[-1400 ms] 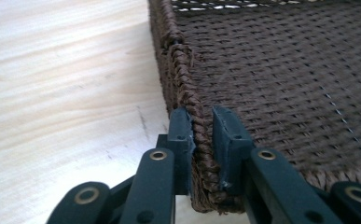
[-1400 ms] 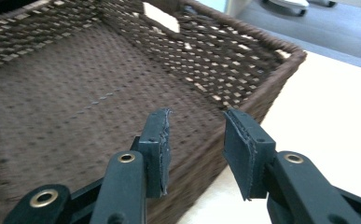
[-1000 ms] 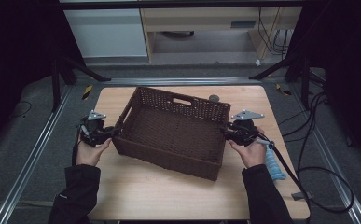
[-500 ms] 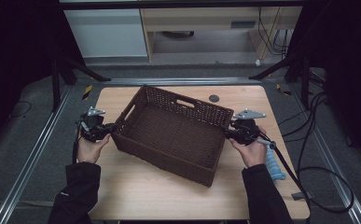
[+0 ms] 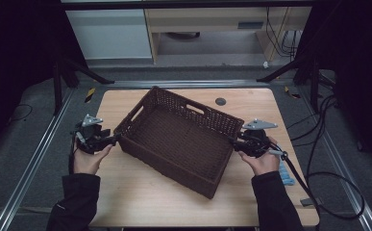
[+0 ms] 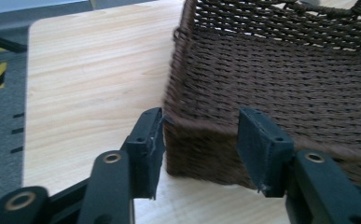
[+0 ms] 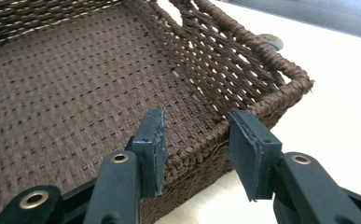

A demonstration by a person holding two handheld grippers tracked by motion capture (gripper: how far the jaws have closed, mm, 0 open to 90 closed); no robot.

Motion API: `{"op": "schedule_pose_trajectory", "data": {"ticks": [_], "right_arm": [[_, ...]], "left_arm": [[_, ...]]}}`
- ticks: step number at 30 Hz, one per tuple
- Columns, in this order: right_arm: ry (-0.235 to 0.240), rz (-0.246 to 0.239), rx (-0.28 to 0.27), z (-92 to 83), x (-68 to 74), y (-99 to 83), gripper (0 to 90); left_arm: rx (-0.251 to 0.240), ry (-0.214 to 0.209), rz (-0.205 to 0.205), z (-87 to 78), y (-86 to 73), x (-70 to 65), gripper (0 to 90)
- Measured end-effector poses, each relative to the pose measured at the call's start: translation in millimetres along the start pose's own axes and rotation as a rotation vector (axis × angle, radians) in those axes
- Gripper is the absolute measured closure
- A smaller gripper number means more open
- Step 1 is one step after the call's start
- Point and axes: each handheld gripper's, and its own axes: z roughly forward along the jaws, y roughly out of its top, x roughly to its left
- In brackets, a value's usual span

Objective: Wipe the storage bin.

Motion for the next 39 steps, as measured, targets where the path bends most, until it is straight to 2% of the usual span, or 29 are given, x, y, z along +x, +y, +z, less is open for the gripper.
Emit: {"op": "schedule_pose_trajectory", "data": {"ticks": [1,7,10,12,15,19,23,28,31,33,36,39], "right_arm": [[0.001,0.001,0.001,-1.3,1.0,-0.6,56.6],[0.013,-0.028,-0.023,-4.9,0.5,-2.0,56.7],[-0.021,-0.047,-0.068,-7.7,-4.6,1.4,55.5],[-0.042,-0.044,-0.087,-7.4,-9.8,3.3,54.7],[-0.063,-0.043,-0.089,-4.7,-17.3,4.6,53.0],[-0.095,-0.034,-0.106,-2.8,-27.3,7.1,52.0],[-0.080,-0.004,-0.108,4.9,-35.4,9.5,52.7],[-0.072,-0.034,-0.067,14.2,-34.1,5.6,59.8],[-0.078,-0.035,-0.070,13.5,-32.7,4.7,61.1],[-0.080,-0.042,-0.066,11.6,-30.3,3.6,61.1],[-0.060,-0.046,-0.046,3.4,-25.1,0.8,60.5],[-0.041,-0.048,-0.034,-5.9,-18.8,-3.0,60.0]], "left_arm": [[-0.005,-0.020,-0.008,1.4,-1.1,-2.6,47.3],[-0.001,0.002,0.009,11.8,-3.0,-13.3,43.5],[-0.003,0.006,0.001,16.5,-4.9,-14.1,43.4],[-0.001,-0.006,-0.011,17.0,-4.9,-12.0,43.4],[0.003,-0.019,-0.021,18.9,-3.9,-8.1,44.2],[-0.003,0.001,-0.008,23.5,-0.2,-5.9,46.3],[-0.010,0.037,0.014,28.6,4.6,-5.6,48.2],[-0.004,0.057,0.026,27.8,5.0,-10.0,49.5],[-0.013,0.035,0.036,24.4,4.7,-16.9,48.1],[-0.019,0.030,0.051,22.8,4.1,-23.1,47.3],[-0.022,0.017,0.068,22.1,0.5,-34.5,45.6],[-0.024,0.042,0.079,23.9,0.5,-42.1,45.5]]}}
